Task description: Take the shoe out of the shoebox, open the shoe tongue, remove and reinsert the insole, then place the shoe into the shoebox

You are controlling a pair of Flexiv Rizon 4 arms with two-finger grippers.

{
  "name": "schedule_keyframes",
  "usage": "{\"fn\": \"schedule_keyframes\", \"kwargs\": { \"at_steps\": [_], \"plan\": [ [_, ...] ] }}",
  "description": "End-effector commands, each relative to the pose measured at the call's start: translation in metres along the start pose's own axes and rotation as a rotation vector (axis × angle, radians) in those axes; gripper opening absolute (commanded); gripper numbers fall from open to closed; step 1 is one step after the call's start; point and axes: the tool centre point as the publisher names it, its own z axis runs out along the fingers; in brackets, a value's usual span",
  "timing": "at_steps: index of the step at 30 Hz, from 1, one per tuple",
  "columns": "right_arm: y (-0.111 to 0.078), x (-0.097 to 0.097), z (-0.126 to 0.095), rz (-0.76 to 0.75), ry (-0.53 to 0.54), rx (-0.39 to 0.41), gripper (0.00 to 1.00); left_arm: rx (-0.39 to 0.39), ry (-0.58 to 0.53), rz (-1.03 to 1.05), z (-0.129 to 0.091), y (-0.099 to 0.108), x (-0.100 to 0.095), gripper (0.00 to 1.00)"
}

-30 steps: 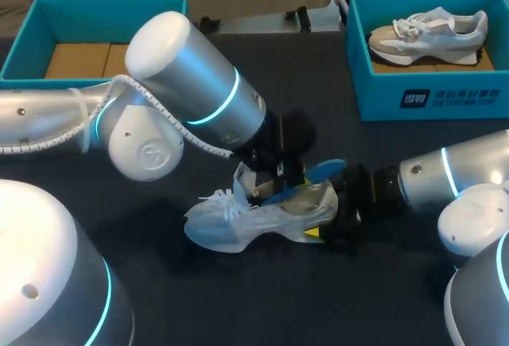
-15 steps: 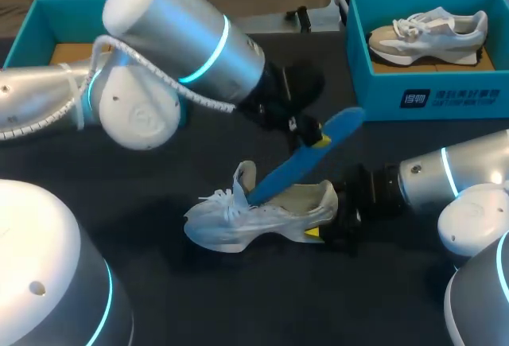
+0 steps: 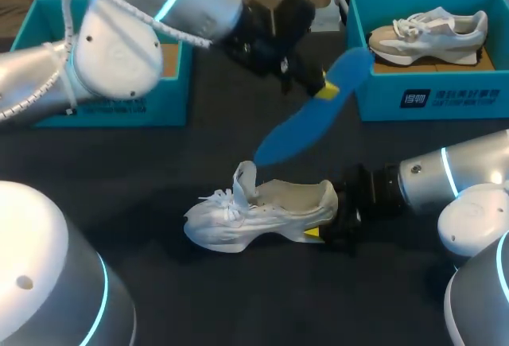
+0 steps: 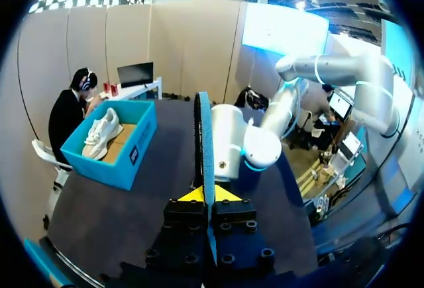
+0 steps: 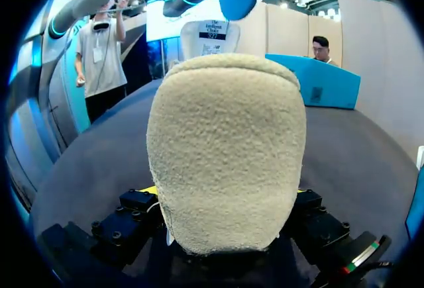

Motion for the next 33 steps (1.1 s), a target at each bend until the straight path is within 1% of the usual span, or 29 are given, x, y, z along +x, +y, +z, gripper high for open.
{"fn": "schedule_keyframes", "kwargs": {
  "at_steps": [1, 4, 8, 11, 33],
  "plan": [
    [-0.002, 0.000, 0.007, 0.002, -0.002, 0.008, 0.00, 0.056, 0.011, 0.003, -0.019, -0.007, 0.001, 0.00],
    [-0.002, 0.000, 0.007, 0.002, -0.002, 0.008, 0.00, 0.098, 0.011, -0.008, -0.024, -0.017, 0.002, 0.00],
    [-0.002, 0.000, 0.007, 0.002, -0.002, 0.008, 0.00, 0.178, 0.038, -0.034, -0.033, -0.032, -0.001, 0.00],
    [-0.002, 0.000, 0.007, 0.002, -0.002, 0.008, 0.00, 0.213, 0.056, -0.054, -0.037, -0.042, -0.003, 0.00],
    [-0.002, 0.000, 0.007, 0.002, -0.002, 0.008, 0.00, 0.213, 0.056, -0.054, -0.037, -0.042, -0.003, 0.00]
  ]
}}
